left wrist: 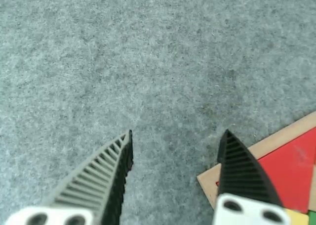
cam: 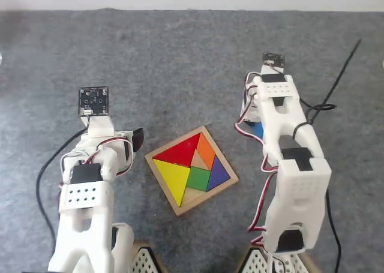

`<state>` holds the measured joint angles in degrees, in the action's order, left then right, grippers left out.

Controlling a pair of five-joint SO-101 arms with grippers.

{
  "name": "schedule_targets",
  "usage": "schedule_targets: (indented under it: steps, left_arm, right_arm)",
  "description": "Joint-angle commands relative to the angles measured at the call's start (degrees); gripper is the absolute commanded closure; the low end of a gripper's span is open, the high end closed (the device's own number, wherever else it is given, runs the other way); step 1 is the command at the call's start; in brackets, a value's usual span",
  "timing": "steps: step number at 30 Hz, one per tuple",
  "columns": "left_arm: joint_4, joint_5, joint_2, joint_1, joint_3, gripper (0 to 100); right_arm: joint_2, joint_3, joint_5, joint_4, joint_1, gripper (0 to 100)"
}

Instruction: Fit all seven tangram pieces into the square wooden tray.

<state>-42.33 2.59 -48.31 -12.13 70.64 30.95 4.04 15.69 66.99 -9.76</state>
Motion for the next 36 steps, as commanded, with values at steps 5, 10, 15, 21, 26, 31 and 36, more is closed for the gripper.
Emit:
schedule_targets:
  steps: [5, 10, 15, 21, 26, 31, 36]
  left_arm:
    - [1.14, -0.62, -1.41, 0.0, -0.48, 73]
    - [1.05, -0.62, -1.41, 0.0, -0.48, 73]
    - [1.14, -0.62, -1.41, 0.0, -0.48, 73]
    - [1.14, -0.62, -1.41, 0.0, -0.48, 73]
    - [1.14, -0.62, -1.41, 0.0, -0.48, 73]
    - [1.14, -0.62, -1.41, 0.0, -0.48, 73]
    - [1.14, -0.62, -1.41, 0.0, -0.48, 73]
  right_arm:
    - [-0.22, 0.53, 0.62, 1.01, -3.12, 78.9]
    - [0.31, 0.53, 0.35, 1.54, -3.65, 79.0]
    - [0.31, 0.62, 0.26, 3.56, -3.65, 84.3]
    - [0.4, 0.35, 0.18, 3.65, -3.65, 85.0]
    - [0.4, 0.26, 0.18, 3.65, -3.38, 85.4]
    - [-0.04, 0.62, 0.18, 6.37, -3.65, 85.5]
    - [-1.98, 0.26, -0.7, 6.46, -3.65, 91.9]
